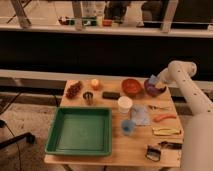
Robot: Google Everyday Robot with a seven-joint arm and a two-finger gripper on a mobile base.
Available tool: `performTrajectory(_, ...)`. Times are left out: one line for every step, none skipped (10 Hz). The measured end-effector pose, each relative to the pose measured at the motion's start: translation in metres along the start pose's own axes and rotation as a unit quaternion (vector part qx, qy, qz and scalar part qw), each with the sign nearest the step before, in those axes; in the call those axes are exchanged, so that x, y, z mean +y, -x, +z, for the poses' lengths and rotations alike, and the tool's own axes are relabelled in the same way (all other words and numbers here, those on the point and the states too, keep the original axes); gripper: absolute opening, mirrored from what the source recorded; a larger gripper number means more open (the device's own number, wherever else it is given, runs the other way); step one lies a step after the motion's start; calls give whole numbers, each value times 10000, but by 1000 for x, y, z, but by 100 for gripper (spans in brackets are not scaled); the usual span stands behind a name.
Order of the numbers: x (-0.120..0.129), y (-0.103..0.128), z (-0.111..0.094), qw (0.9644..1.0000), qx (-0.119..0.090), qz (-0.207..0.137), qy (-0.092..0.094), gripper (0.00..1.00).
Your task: Wipe purple bowl with sponge
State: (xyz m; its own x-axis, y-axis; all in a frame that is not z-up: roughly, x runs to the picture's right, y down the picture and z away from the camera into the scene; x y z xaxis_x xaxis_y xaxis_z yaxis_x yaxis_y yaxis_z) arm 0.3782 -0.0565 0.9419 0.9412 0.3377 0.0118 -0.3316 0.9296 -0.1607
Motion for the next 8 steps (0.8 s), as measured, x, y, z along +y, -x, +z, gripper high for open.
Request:
performTrajectory(0,1,0,10000,-1,-3,1,44)
performTrajectory(0,0,0,10000,-1,-1,0,54)
performTrajectory(0,0,0,10000,1,1,0,62)
performTrajectory(0,0,0,10000,2,2,0,74)
performTrajectory(0,0,0,10000,1,1,0,79)
performTrajectory(0,0,0,10000,2,1,1,80)
performTrajectory(0,-1,0,10000,2,3,0,80)
performTrajectory(0,-1,0,10000,2,3,1,80)
